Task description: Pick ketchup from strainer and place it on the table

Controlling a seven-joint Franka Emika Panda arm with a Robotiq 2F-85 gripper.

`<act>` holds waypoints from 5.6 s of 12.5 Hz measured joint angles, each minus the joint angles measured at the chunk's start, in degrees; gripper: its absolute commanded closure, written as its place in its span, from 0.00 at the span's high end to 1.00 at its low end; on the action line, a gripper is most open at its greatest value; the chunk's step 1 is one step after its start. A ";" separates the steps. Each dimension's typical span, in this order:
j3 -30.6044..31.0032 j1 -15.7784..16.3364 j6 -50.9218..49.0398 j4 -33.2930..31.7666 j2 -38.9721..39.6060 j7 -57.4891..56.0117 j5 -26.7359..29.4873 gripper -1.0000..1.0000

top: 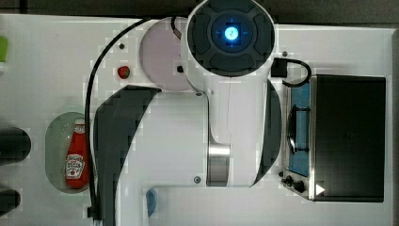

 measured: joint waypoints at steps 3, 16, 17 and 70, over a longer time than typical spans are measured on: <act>6.40 -5.39 -5.10 -8.06 -6.68 0.00 2.48 1.00; 41.95 -2.41 5.85 -10.02 2.17 0.02 3.21 1.00; 43.71 -2.05 8.58 -11.58 2.43 0.02 3.21 1.00; 0.00 -5.96 21.88 -26.02 3.95 -20.32 -1.45 0.59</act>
